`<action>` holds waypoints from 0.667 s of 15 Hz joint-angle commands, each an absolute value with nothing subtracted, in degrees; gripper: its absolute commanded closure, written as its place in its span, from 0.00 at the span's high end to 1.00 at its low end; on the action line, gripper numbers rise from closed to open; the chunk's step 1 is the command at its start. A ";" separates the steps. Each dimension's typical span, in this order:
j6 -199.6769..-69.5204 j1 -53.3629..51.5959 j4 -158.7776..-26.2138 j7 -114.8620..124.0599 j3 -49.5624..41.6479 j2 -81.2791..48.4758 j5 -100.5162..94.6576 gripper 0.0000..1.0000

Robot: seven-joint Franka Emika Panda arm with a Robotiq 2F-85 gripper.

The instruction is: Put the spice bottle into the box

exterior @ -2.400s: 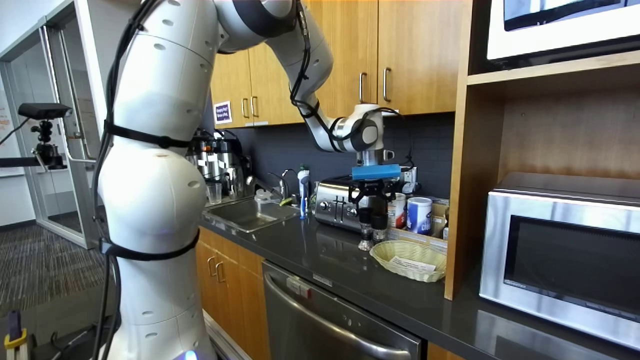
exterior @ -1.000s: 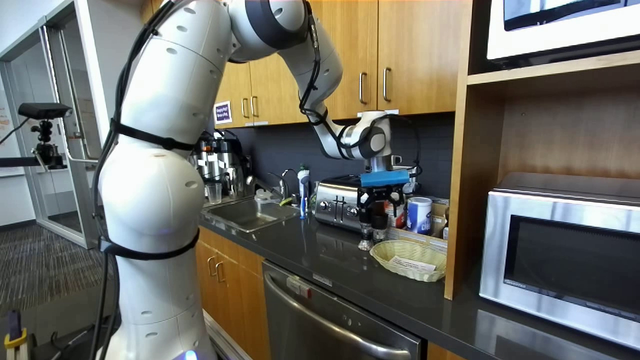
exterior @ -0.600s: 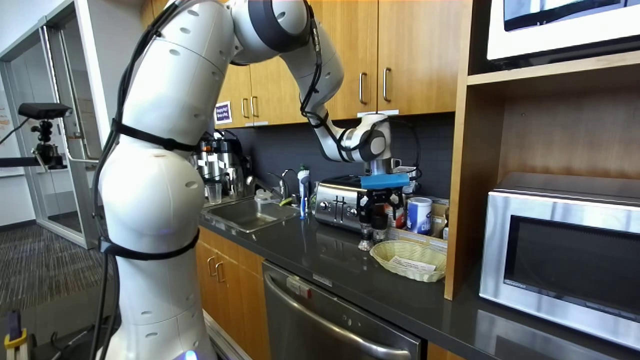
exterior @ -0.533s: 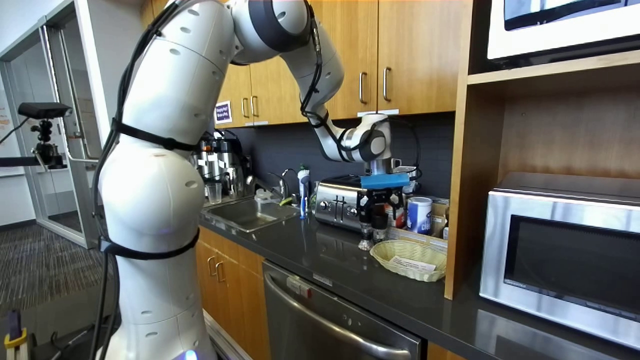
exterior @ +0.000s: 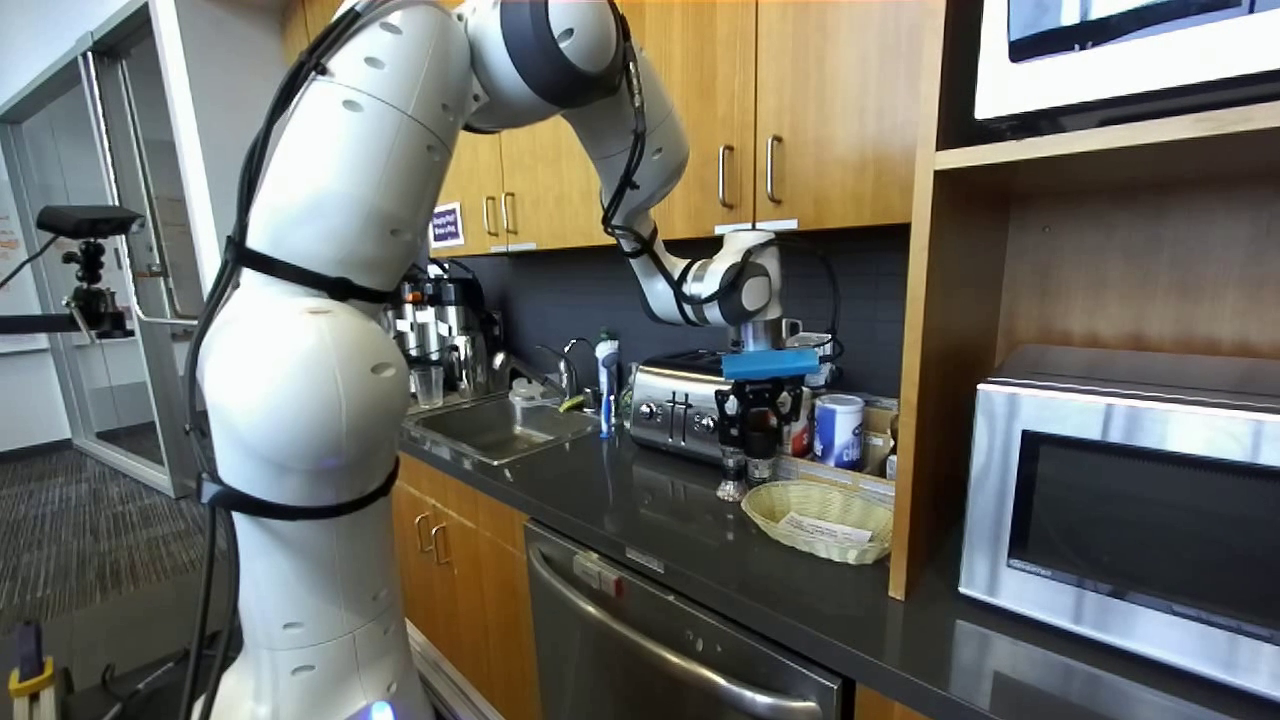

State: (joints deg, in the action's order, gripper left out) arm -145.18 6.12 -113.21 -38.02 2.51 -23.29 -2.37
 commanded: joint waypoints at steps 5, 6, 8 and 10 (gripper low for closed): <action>-145.36 6.62 -112.99 -37.96 3.04 -22.81 -2.95 0.40; -145.36 6.64 -113.48 -37.75 3.09 -22.01 -2.73 0.40; -145.33 6.85 -113.80 -37.83 3.35 -21.06 -2.09 0.40; -145.14 6.88 -113.36 -37.56 3.28 -20.76 -1.80 0.40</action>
State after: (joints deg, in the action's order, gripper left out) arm -145.33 6.13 -113.13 -37.94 2.55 -22.81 -2.15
